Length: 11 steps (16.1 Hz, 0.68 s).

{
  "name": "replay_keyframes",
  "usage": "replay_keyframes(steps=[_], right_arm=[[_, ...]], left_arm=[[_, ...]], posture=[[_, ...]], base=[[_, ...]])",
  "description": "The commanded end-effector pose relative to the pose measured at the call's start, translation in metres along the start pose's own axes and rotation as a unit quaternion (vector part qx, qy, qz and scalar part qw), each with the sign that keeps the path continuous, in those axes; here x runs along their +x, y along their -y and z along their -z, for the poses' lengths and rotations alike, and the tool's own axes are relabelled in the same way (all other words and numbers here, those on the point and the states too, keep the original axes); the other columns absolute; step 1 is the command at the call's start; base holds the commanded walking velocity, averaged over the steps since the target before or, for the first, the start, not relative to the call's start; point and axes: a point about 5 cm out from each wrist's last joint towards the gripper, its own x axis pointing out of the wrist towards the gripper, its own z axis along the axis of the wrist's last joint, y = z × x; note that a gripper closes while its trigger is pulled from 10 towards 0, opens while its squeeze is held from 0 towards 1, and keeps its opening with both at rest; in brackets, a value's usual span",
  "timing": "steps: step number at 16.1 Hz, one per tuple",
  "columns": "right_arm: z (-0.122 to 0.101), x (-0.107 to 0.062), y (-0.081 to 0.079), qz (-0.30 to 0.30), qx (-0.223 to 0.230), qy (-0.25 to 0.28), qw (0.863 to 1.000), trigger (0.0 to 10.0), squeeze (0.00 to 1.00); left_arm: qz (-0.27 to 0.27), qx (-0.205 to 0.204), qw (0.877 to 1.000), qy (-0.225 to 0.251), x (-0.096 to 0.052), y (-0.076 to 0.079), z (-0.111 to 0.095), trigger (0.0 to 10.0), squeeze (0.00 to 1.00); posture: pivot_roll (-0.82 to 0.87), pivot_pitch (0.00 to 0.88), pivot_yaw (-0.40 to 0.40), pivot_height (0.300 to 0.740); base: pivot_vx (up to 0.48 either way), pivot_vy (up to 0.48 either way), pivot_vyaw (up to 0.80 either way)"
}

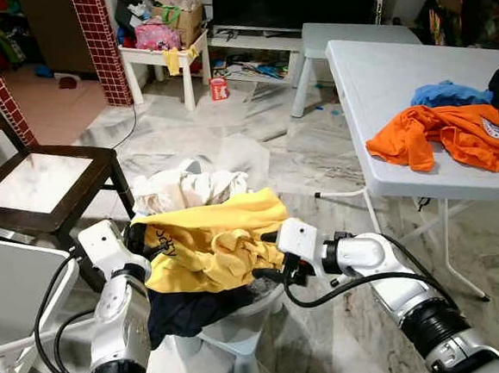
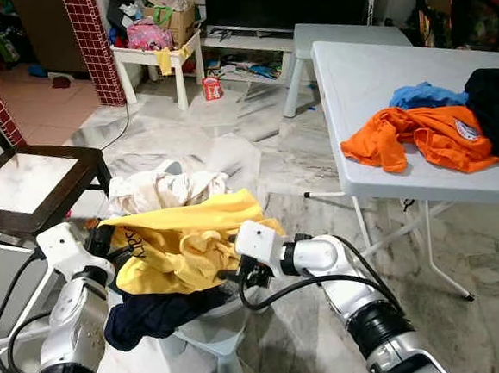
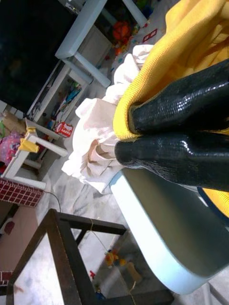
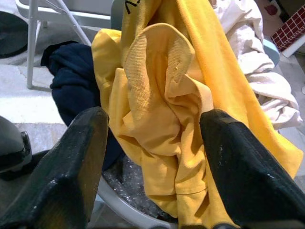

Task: Hang hanger

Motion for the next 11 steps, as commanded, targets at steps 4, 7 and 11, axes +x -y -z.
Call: replay_keyframes(steps=[4,7,11], right_arm=[[-0.017,0.015,0.008,0.064,0.041,0.036,0.996,10.0,0.00],[-0.020,0.034,0.004,0.132,0.127,0.050,0.982,10.0,0.00],[-0.014,0.046,-0.018,0.113,0.144,0.048,0.982,10.0,0.00]], left_arm=[[0.014,-0.001,1.000,0.010,0.001,0.010,-0.007,0.0,0.00],[0.027,-0.008,1.000,0.011,-0.001,0.019,-0.008,0.0,0.00],[0.044,-0.009,0.999,0.012,-0.002,0.026,-0.011,0.0,0.00]], posture=[[0.03,0.000,-0.062,0.740],[0.04,0.000,-0.062,0.740],[0.04,0.000,-0.059,0.740]], base=[[0.000,0.000,0.00],[0.000,0.000,0.00],[0.000,0.000,0.00]])
